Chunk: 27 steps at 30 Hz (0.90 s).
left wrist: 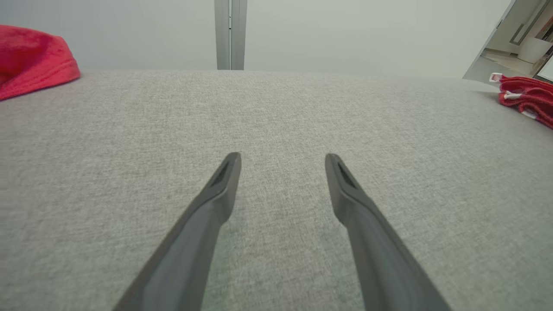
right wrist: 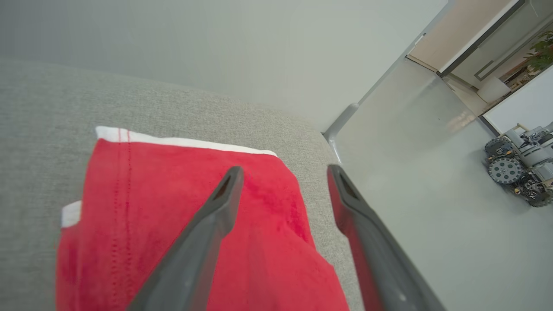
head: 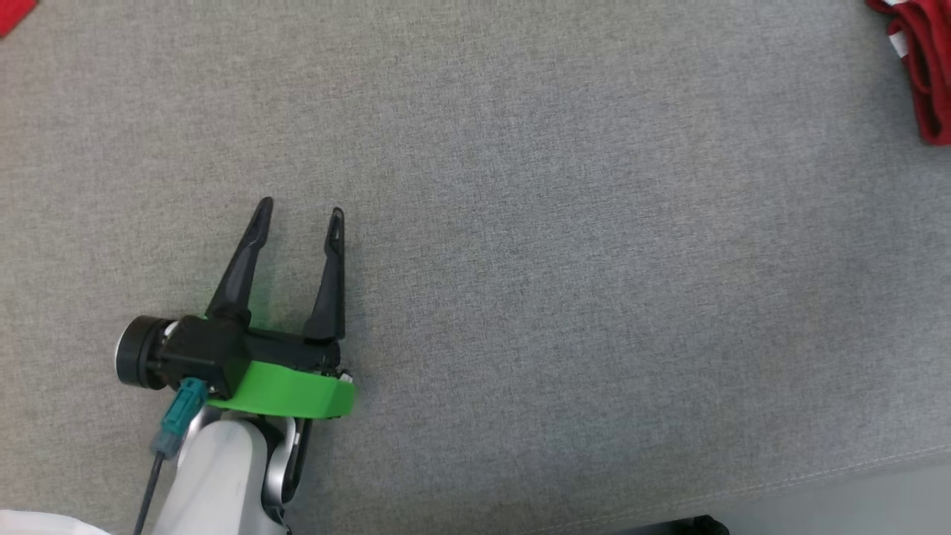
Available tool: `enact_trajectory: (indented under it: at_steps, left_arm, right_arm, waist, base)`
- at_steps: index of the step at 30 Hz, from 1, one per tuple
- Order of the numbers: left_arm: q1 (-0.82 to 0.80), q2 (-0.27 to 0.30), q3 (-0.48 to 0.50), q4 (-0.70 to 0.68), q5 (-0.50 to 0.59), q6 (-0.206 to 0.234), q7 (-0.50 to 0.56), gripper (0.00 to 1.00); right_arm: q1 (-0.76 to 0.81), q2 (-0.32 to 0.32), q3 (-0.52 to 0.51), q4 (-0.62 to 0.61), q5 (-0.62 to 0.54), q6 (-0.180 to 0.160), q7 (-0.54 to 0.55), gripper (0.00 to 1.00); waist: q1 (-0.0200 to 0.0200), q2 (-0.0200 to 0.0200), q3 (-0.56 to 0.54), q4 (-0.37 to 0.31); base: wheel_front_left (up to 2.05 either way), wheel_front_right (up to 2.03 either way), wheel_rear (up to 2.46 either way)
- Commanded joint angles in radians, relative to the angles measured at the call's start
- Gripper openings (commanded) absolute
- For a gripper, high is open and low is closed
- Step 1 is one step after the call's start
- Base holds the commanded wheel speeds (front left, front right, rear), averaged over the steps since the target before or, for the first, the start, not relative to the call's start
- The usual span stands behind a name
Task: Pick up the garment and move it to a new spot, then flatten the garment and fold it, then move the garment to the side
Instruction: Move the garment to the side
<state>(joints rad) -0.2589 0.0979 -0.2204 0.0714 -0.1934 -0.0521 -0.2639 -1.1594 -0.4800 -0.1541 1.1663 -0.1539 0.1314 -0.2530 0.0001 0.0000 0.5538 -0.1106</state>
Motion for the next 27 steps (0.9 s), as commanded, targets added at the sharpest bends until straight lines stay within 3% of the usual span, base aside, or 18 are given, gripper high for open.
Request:
enact_trajectory:
  at_steps: [1, 10, 16, 27]
  left_arm:
    - [-0.014, 0.005, 0.012, 0.003, -0.008, 0.009, 0.001, 1.0]
    - [-0.01, 0.002, 0.096, 0.022, -0.046, 0.037, 0.0, 1.0]
    - [0.044, -0.015, 0.155, 0.069, -0.074, 0.042, 0.0, 1.0]
    - [0.155, -0.041, 0.182, 0.143, -0.097, 0.037, 0.0, 1.0]
  right_arm:
    - [0.02, 0.015, 0.0, -0.015, -0.001, -0.001, -0.007, 1.0]
    - [0.143, 0.148, 0.089, -0.225, 0.078, -0.001, -0.012, 1.0]
    - [0.315, 0.241, 0.164, -0.397, 0.208, -0.001, -0.012, 1.0]
    - [0.632, 0.342, 0.172, -0.653, 0.285, -0.001, -0.013, 1.0]
  waist:
    - [-0.0001, 0.0, -0.025, -0.007]
    - [-0.0001, 0.0, -0.143, -0.017]
    - [-0.0001, 0.0, -0.274, 0.005]
    - [-0.0001, 0.0, -0.452, 0.063]
  base:
    - [0.0, 0.0, 0.0]
    - [0.0, 0.0, 0.0]
    - [0.0, 0.0, 0.0]
    - [0.0, 0.0, 0.0]
